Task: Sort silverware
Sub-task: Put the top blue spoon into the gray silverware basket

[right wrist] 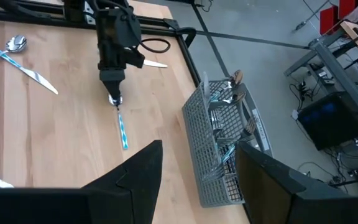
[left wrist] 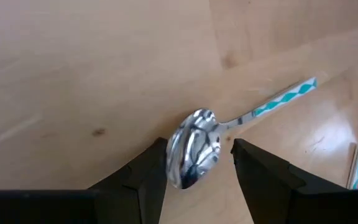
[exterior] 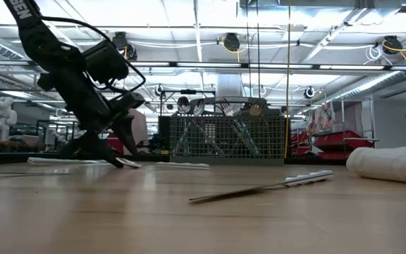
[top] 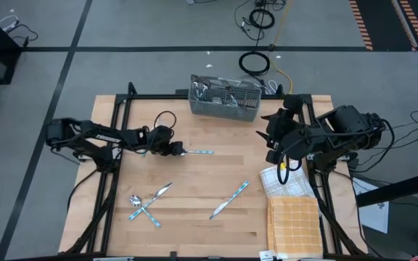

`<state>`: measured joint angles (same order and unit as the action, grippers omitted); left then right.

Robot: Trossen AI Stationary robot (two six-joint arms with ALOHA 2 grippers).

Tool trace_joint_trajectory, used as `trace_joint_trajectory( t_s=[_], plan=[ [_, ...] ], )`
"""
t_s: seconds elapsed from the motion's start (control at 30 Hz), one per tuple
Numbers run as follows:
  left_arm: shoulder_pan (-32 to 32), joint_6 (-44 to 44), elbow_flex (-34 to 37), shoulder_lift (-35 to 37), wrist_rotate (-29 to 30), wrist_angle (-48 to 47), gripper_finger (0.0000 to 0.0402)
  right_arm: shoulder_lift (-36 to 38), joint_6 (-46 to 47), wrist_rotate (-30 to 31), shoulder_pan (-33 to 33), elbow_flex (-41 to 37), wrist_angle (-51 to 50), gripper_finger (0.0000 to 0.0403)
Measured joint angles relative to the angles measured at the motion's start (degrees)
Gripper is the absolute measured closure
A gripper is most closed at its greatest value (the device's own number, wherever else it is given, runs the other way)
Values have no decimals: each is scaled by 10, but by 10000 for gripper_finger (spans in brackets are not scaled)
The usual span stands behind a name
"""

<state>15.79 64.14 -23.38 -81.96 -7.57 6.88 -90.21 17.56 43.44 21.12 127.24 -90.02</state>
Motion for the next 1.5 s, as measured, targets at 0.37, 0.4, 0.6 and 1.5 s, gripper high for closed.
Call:
trace_joint_trajectory(
  t_s=[0.37, 0.4, 0.6, 1.5],
  plan=[
    [-10, -1, -1, -18, -3, -1, 268, 0, 0, 0, 0, 0, 0, 215],
    [-11, -2, 0, -19, -4, 2, 284, 0, 0, 0, 0, 0, 0, 215],
    [-13, -27, 2, -22, -23, 30, 388, 0, 10, 0, 0, 0, 0, 215],
    [-25, -375, -534, 75, 264, -531, 400, 44, 109, 2, 102, 1, 0, 216]
  ],
)
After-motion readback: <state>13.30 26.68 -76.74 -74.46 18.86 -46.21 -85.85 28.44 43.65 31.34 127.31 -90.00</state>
